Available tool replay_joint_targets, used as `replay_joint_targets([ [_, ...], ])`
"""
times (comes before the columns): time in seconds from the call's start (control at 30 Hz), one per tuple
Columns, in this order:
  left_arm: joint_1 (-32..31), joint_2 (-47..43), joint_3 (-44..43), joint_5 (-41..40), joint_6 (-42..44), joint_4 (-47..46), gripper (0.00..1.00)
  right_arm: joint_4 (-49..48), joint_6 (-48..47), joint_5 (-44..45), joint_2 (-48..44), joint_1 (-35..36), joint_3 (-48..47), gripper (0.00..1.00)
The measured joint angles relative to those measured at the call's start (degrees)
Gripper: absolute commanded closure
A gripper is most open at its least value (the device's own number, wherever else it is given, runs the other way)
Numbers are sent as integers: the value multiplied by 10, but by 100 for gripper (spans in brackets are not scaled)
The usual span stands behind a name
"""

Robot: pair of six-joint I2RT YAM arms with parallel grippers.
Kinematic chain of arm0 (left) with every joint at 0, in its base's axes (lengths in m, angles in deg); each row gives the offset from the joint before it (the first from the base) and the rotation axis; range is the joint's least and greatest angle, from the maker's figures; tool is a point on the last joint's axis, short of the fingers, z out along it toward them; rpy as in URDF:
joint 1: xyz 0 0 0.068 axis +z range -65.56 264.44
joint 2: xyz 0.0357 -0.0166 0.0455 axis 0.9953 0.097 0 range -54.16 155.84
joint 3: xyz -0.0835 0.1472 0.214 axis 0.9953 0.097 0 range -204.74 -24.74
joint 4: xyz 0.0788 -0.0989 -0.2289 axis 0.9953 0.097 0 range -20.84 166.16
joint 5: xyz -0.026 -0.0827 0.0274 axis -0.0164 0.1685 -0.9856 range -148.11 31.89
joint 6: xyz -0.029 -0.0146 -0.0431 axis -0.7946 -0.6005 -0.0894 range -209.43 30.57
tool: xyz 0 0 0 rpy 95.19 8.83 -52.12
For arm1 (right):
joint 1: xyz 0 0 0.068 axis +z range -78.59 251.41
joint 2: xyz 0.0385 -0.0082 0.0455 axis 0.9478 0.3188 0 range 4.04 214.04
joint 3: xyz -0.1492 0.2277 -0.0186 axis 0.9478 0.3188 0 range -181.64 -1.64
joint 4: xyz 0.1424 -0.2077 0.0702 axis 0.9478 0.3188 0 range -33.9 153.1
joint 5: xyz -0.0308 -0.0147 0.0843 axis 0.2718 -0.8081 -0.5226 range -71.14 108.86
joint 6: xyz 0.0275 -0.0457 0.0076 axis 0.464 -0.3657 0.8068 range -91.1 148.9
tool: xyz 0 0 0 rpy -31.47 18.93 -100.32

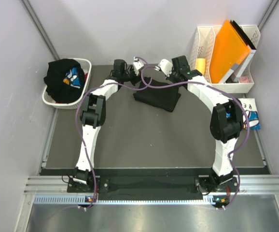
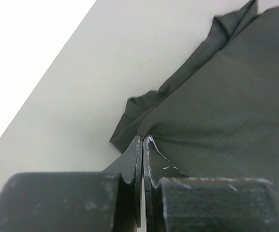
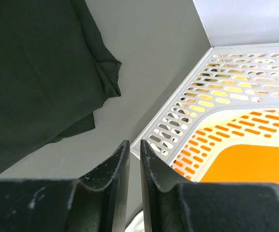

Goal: Fold and stack the t-shirts

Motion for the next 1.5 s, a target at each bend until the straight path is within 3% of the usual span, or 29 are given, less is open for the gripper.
replay_joint_targets([
  [0.5, 15, -7, 64, 112, -99, -141, 100, 0, 0, 1, 0, 0, 0, 85],
  [0.73, 17, -22, 63, 126, -123, -187, 100, 0, 0, 4, 12, 0, 0, 84],
  [0.97, 9, -18, 31, 96, -98, -166, 100, -1, 0, 5, 19, 0, 0, 84],
  [1.17, -3, 16, -8, 16, -34, -145, 100, 0, 0, 5, 19, 0, 0, 84],
  [1.3, -27, 59, -37, -48, 26, -113, 49, 0, 0, 5, 19, 0, 0, 84],
  [1.5, -52, 80, -42, -121, 107, -90, 37, 0, 0, 5, 19, 0, 0, 84],
])
